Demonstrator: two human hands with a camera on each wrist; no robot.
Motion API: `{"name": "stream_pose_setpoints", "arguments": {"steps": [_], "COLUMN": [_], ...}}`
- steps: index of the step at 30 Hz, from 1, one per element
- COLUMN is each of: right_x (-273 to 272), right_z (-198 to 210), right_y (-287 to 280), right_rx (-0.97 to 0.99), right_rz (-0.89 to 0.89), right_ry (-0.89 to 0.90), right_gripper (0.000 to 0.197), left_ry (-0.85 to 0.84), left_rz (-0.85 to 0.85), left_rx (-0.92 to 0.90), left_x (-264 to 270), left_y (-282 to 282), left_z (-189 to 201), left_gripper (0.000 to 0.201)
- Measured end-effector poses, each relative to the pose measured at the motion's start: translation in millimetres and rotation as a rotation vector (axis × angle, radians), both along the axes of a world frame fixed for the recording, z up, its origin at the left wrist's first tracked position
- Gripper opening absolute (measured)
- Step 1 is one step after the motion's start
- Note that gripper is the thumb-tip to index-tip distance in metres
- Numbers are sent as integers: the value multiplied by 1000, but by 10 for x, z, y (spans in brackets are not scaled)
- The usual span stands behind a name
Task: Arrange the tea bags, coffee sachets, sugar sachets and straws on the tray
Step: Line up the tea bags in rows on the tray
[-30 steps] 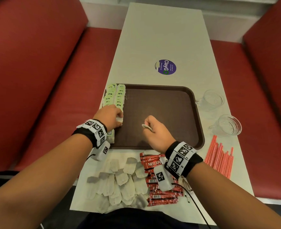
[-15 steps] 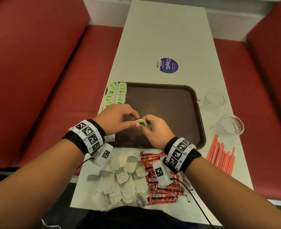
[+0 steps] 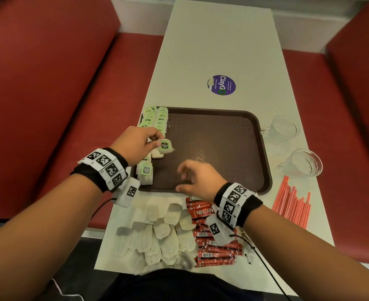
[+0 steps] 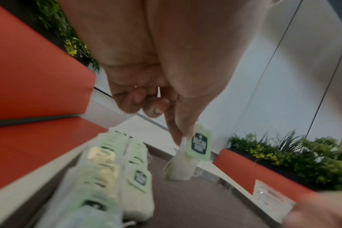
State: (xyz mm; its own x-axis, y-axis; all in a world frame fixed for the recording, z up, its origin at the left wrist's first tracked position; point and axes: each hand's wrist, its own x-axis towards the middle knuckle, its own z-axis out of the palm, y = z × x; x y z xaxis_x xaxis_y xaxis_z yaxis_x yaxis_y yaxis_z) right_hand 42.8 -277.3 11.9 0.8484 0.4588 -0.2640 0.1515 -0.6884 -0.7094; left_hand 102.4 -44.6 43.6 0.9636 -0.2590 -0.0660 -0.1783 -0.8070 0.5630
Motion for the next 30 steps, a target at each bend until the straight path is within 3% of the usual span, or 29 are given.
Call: {"name": "stream_pose_setpoints", "arguments": {"steps": [2,5,10,17,20,27,30], "right_x": [-68,-162,-215,-277,-295,-276,-267], "right_z": [13,-5,-26,-61,-95,-92,-54], "right_y": [49,151,259,329,324,280,250], "right_rx": [-144,-330,-443,-435,-390,-275,-189], "right_rz": [245,495,627,697,666,593,510], "right_ry": [-26,-85,-202,-265,-263,-212,-156], "right_gripper": [38,49,47,24,12,8,6], "left_ry": [91,257,223,239,173,243,241], "left_rz": [-31,-91,23,124,177,51,80], "left_rx": [165,340,358,402,408,582,607], "left_x": [82,167,319,435,444,433,445], "left_y": [94,110,19,-33,-68,-301,-315], "left_z": [-49,-132,-269,-362,-359,-413,-422], "left_gripper": [6,8,11,13,14,40,35]}}
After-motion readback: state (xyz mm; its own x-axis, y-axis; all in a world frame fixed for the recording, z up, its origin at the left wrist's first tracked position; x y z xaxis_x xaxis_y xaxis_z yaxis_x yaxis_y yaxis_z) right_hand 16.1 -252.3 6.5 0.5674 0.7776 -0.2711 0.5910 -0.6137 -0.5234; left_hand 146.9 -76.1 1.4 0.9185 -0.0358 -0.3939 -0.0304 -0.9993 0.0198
